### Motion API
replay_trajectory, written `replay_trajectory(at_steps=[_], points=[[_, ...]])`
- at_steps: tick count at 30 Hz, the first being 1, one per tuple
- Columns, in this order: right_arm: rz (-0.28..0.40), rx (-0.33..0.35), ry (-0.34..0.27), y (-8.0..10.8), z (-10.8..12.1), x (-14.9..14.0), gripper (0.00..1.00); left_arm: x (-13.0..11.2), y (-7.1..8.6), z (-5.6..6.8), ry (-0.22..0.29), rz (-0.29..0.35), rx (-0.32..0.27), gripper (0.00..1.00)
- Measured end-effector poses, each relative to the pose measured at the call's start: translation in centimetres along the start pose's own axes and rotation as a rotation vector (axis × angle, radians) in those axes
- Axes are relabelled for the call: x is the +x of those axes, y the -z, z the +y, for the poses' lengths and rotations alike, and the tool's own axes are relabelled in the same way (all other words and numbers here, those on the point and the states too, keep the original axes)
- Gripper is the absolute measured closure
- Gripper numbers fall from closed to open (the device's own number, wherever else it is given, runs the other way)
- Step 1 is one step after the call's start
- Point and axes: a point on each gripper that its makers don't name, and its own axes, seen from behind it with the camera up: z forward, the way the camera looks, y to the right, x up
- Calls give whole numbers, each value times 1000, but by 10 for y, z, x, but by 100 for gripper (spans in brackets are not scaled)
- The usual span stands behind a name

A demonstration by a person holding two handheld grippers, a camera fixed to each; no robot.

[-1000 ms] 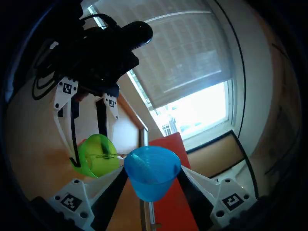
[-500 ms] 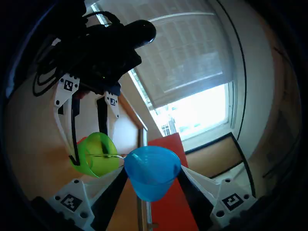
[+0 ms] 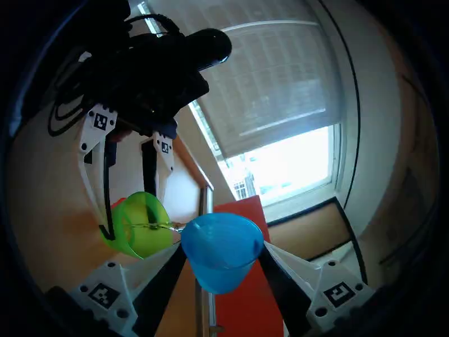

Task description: Pour water

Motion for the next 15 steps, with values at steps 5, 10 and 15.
replay_trajectory(at_steps=[5, 10, 15], points=[[-3, -4, 10, 0, 2, 0, 10, 0, 1, 0, -1, 1, 2, 16], [-6, -6, 23, 0, 3, -1, 10, 1, 1, 1, -1, 4, 1, 17], [-9, -8, 35, 0, 3, -3, 10, 2, 1, 1, -2, 5, 0, 16]])
